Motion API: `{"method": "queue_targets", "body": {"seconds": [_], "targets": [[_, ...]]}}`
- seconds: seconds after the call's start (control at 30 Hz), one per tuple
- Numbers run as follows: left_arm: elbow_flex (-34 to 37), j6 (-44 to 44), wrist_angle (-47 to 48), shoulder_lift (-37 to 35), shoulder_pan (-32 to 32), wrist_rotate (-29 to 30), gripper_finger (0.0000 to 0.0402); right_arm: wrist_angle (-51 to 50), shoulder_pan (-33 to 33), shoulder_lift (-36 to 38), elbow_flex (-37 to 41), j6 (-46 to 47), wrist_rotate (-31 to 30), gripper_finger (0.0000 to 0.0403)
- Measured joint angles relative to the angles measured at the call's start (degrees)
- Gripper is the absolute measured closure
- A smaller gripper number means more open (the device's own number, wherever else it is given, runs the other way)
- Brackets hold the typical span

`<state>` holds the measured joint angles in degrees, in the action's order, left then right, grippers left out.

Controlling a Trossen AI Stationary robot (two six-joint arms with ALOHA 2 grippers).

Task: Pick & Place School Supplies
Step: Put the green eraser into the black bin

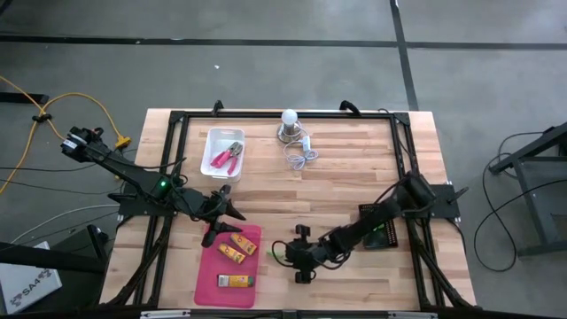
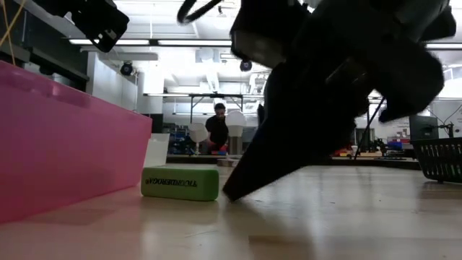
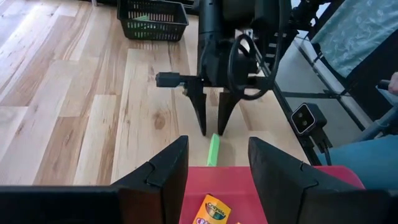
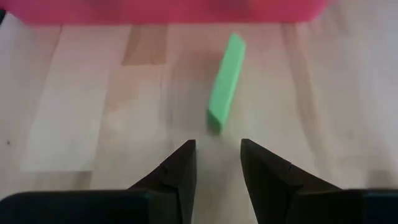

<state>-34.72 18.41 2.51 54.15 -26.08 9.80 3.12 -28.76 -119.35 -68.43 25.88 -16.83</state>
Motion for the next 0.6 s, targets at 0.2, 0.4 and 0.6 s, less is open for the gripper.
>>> {"method": "queue_targets", "body": {"seconds": [0.2, 0.4, 0.6], "targets": [[0.0, 0.0, 0.0, 0.0, 0.0, 0.0, 0.0240, 1.8, 0.3, -0.9, -0.1, 0.0, -0.6, 0.0288], [0.0, 0.0, 0.0, 0.0, 0.0, 0.0, 0.0240, 3.2, 0.6, -1.2, 0.0, -0.6, -1.5, 0.0288], [0.0, 0.0, 0.0, 0.0, 0.0, 0.0, 0.0240, 5.1, 1.1, -1.2, 0.0, -0.6, -1.4, 0.0288]]}}
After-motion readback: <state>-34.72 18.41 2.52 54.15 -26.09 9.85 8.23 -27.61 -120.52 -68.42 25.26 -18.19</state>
